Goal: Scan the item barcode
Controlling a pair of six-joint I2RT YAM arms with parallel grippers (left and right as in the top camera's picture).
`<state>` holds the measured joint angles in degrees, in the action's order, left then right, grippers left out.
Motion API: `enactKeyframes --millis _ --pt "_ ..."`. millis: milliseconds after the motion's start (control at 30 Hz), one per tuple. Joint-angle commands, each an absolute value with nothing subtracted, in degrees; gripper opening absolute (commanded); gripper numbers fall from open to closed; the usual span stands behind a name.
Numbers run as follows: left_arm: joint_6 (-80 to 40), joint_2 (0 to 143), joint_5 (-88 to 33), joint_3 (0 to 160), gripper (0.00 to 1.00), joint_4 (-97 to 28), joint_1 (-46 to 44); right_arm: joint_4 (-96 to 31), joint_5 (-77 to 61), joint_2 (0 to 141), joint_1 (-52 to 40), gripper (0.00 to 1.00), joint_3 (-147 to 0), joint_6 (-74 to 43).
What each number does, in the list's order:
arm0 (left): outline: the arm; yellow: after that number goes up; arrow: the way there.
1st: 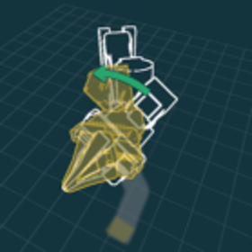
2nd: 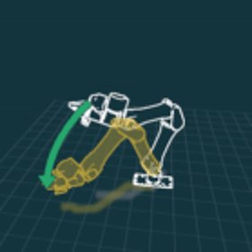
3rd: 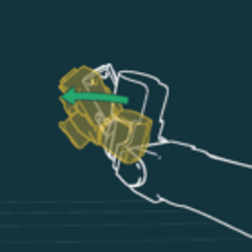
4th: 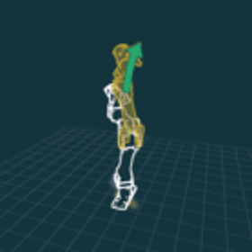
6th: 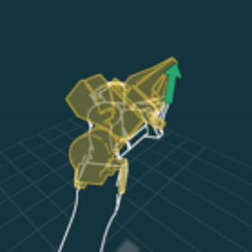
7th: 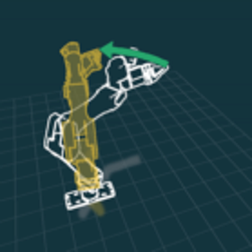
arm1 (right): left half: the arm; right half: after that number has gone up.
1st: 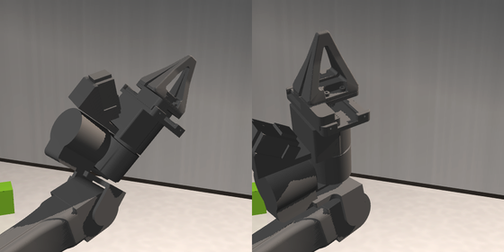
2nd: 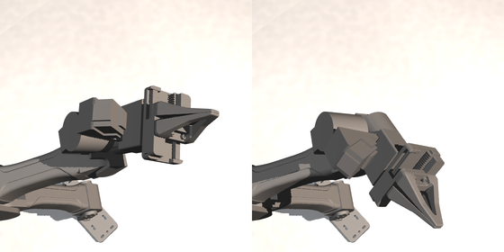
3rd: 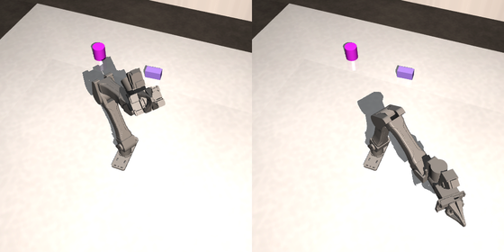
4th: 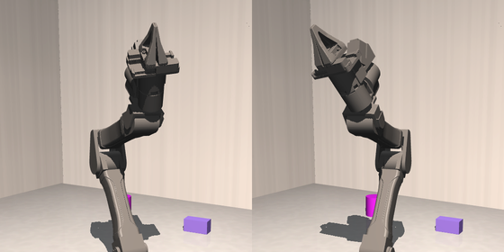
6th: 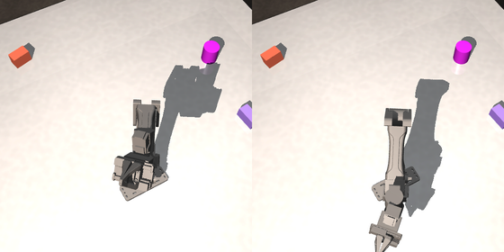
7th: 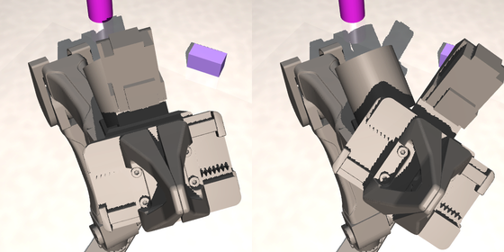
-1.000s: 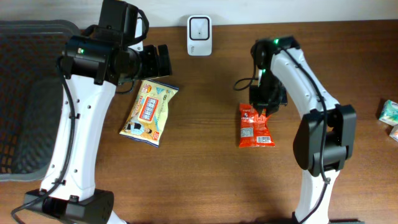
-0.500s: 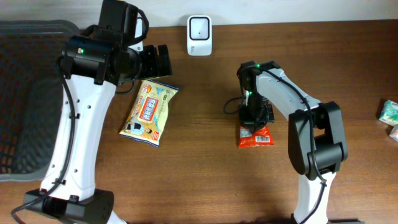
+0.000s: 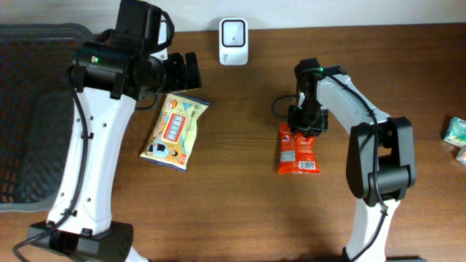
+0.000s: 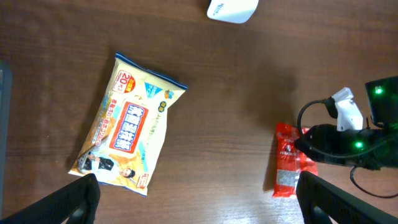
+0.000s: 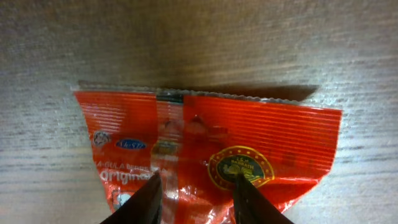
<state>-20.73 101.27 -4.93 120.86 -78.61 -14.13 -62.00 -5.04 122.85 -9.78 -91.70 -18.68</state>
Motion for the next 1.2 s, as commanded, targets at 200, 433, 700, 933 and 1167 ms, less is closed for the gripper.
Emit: enactKeyframes --millis 200,433,700,933,1167 --pt "-20.03 101.32 -4.71 120.95 0.99 -78.56 -14.11 -80.4 -5.34 123.13 -3.99 0.99 -121.36 -16.29" --pt "-20.05 101.32 -4.71 120.95 0.99 -78.56 -14.11 -90.06 -6.57 123.2 -2.83 0.99 -111.72 -15.03" --pt "-20.05 101.32 -4.71 120.95 0.99 -78.56 -14.11 -63.4 -24.56 123.2 -3.09 0.81 -87.9 -10.55" --pt "-20.05 101.32 -4.71 120.95 0.99 -78.56 -14.11 -62.04 -24.56 123.13 -2.17 0.04 -88.84 -12.64" --pt "-20.05 101.32 -4.71 120.95 0.99 -78.56 -14.11 -85.73 22.35 123.13 -4.34 0.04 -118.69 -33.26"
